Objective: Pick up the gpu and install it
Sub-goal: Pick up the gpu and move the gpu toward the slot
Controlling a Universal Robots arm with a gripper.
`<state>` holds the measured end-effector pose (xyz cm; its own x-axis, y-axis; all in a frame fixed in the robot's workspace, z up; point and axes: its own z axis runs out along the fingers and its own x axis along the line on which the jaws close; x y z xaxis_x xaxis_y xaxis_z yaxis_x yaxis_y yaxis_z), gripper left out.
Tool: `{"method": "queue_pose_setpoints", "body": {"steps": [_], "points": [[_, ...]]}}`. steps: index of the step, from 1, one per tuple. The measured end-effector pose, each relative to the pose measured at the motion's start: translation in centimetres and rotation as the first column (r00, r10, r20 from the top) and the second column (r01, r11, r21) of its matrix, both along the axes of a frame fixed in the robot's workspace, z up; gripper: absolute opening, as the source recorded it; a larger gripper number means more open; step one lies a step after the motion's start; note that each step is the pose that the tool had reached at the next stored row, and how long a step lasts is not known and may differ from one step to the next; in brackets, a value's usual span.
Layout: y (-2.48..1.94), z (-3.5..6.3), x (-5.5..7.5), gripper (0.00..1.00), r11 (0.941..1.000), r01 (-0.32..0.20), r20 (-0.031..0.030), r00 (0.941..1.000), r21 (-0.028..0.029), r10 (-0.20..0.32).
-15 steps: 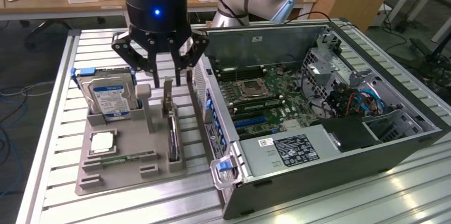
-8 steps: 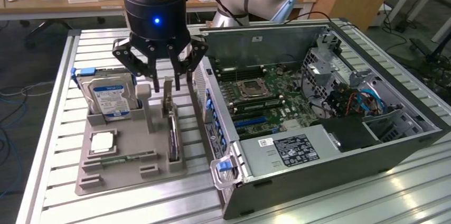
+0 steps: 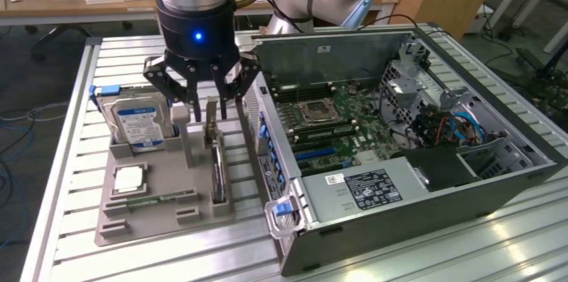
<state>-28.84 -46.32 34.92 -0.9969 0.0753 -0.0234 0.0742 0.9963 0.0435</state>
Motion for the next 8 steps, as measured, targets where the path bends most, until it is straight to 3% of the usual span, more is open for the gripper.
{"method": "queue_pose_setpoints", "body": {"steps": [8], "points": [[0.0,-0.1,0.0,0.42,1.0,0.0,0.0001,1.0,0.0001,0.0]]}}
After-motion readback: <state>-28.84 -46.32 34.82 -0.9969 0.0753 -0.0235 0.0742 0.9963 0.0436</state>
